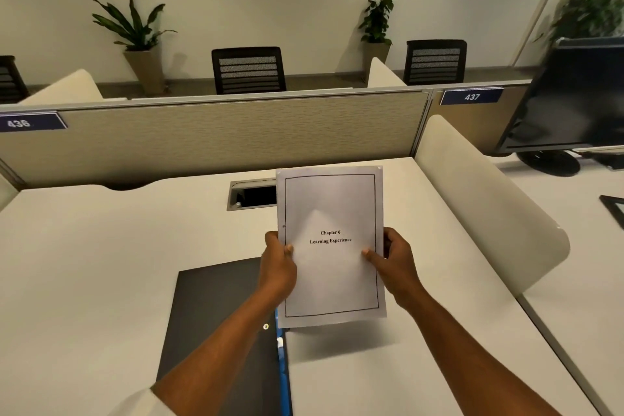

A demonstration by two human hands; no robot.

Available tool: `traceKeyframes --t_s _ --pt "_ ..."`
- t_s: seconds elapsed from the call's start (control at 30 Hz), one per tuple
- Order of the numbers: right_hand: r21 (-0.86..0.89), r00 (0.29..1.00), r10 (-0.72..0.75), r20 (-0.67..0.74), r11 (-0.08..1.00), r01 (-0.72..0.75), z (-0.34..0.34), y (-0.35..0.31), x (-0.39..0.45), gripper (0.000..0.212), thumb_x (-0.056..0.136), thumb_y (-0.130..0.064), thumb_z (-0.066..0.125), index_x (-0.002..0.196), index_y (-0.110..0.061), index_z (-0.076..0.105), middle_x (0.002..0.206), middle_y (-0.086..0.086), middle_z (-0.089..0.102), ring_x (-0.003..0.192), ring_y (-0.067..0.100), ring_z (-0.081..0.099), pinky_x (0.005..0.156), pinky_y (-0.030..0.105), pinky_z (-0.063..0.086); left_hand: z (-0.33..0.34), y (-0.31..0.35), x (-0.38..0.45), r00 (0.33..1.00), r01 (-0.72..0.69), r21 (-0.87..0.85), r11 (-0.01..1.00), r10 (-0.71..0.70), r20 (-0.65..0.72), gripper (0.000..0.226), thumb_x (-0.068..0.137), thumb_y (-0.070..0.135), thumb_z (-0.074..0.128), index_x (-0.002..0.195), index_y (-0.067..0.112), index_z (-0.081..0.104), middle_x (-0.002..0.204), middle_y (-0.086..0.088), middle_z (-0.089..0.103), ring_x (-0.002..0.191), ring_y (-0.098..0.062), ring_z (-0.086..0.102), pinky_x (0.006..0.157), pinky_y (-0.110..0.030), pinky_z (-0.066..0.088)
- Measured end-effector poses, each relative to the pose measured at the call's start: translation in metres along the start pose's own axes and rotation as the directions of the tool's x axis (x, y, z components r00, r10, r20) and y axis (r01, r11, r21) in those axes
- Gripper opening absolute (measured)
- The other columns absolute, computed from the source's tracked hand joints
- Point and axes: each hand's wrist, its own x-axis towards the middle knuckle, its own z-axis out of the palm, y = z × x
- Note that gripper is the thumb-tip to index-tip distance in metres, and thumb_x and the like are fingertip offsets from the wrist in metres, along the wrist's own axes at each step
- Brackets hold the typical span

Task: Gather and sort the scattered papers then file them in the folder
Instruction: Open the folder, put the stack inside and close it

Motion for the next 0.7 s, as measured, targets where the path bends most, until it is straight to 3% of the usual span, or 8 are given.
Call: traceKeyframes --t_s 0.13,0.27,0.37,0.43,0.57,0.63,0.7 --pt "0.215 0.957 0.171 0.233 0.951 -0.222 -0.006 -0.009 -0.003 0.052 0.079 -0.015 0.083 0.126 -0.016 0.059 0.118 0.008 0.074 0.104 0.030 0.073 0.082 0.041 0.061 -0.016 0.004 0.002 0.999 0.030 0.045 0.999 -0.032 0.040 0.006 0.102 0.016 0.041 0.099 0.015 0.036 0.083 0.008 0.045 0.072 -0.004 0.046 0.055 -0.020 0.032" --pt "0.164 0.905 0.193 0.379 0.949 -0.271 0.003 0.000 -0.018 0.045 0.081 -0.014 0.080 0.124 -0.012 0.065 0.117 0.008 0.076 0.107 0.030 0.073 0.084 0.040 0.061 -0.029 -0.009 -0.010 0.991 0.106 0.031 0.994 -0.108 0.074 0.009 0.102 0.018 0.041 0.101 0.009 0.039 0.087 -0.001 0.048 0.076 -0.016 0.047 0.061 -0.029 0.038" --pt "0.059 0.940 0.174 0.292 0.978 -0.199 0.015 0.010 -0.027 0.027 0.089 -0.005 0.073 0.115 -0.012 0.069 0.108 0.006 0.078 0.100 0.030 0.074 0.088 0.044 0.061 -0.033 -0.025 -0.021 0.982 0.176 -0.043 0.983 -0.172 0.079 0.010 0.102 0.022 0.042 0.106 0.013 0.044 0.096 0.002 0.052 0.087 -0.017 0.053 0.070 -0.031 0.043" --pt "0.016 0.953 0.175 0.247 0.983 -0.185 0.018 0.015 -0.029 0.023 0.090 -0.005 0.072 0.111 -0.015 0.071 0.103 0.004 0.079 0.094 0.028 0.076 0.082 0.042 0.062 -0.036 -0.037 -0.028 0.981 0.186 -0.050 0.981 -0.183 0.064 0.015 0.103 0.029 0.041 0.102 0.017 0.049 0.094 0.003 0.057 0.084 -0.016 0.055 0.067 -0.028 0.042" --pt "0.084 0.963 0.227 0.148 0.967 -0.241 0.008 0.030 -0.026 0.021 0.086 -0.002 0.075 0.104 -0.013 0.073 0.100 0.006 0.080 0.086 0.023 0.077 0.068 0.030 0.061 -0.048 -0.071 -0.043 0.985 0.164 0.084 0.983 -0.160 -0.057 0.016 0.102 0.032 0.043 0.093 0.025 0.056 0.085 0.008 0.060 0.082 -0.015 0.061 0.060 -0.021 0.040" --pt "0.146 0.955 0.267 0.129 0.947 -0.285 0.002 0.034 -0.024 0.022 0.085 0.000 0.075 0.105 -0.008 0.072 0.099 0.007 0.080 0.085 0.023 0.077 0.067 0.029 0.061 -0.053 -0.093 -0.050 0.987 0.138 0.223 0.965 -0.115 -0.112 0.010 0.098 0.029 0.053 0.095 0.025 0.061 0.094 0.003 0.063 0.091 -0.017 0.062 0.070 -0.024 0.047" --pt "0.175 0.950 0.284 0.128 0.937 -0.303 0.000 0.035 -0.021 0.021 0.085 0.002 0.074 0.104 -0.006 0.073 0.099 0.008 0.080 0.083 0.022 0.077 0.065 0.028 0.061 -0.053 -0.112 -0.057 0.988 0.151 0.361 0.920 -0.135 -0.070 0.021 0.094 0.034 0.059 0.111 0.022 0.062 0.119 -0.004 0.057 0.112 -0.021 0.054 0.089 -0.034 0.050"
